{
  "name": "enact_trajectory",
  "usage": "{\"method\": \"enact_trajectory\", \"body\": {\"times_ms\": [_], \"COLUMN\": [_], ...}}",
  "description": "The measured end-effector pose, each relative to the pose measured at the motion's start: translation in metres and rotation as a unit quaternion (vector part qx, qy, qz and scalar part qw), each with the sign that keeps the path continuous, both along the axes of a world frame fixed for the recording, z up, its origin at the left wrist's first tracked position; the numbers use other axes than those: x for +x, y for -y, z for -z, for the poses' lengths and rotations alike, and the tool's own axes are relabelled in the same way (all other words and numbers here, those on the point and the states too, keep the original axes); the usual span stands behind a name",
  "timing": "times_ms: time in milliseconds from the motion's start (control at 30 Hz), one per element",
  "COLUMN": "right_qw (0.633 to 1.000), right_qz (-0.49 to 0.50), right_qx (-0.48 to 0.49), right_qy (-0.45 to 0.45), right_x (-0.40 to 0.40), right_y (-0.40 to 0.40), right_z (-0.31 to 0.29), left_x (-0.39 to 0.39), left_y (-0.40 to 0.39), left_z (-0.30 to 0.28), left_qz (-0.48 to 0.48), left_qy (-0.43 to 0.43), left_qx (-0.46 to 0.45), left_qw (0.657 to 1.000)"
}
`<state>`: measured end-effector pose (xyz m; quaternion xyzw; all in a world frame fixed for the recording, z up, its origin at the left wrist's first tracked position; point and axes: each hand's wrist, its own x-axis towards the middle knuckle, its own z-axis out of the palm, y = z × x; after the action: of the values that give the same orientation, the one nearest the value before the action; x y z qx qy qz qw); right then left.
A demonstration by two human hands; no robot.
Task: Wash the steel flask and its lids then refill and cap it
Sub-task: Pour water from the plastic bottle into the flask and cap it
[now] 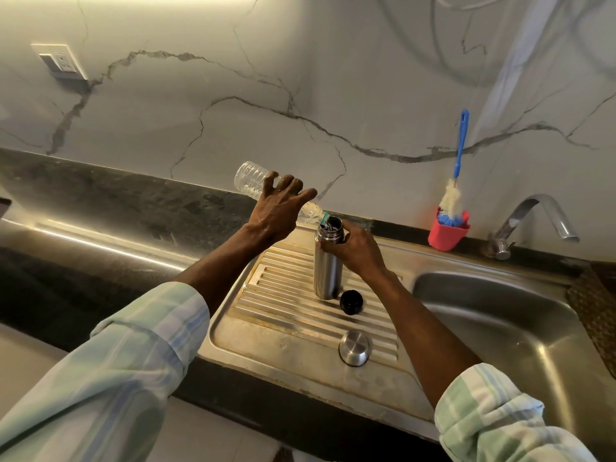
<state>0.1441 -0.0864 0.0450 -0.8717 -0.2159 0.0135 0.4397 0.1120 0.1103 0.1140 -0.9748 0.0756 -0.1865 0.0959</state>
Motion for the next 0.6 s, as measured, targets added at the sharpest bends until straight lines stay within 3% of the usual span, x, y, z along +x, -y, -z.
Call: {"method": "enact_trajectory", "body": {"times_ms": [600], "right_qw": [1.0], "right_qz": [-0.003], "right_qx": [0.0], "right_qy": [-0.013], "right_x": [0.002], "right_y": [-0.001], "right_z": [0.002], "left_x": [-0.004], "left_y": [0.007], "left_z": [-0.012], "left_qz": [-0.006], "left_qy": [0.001], "left_qx": [0.064], "left_qw": [0.998]}}
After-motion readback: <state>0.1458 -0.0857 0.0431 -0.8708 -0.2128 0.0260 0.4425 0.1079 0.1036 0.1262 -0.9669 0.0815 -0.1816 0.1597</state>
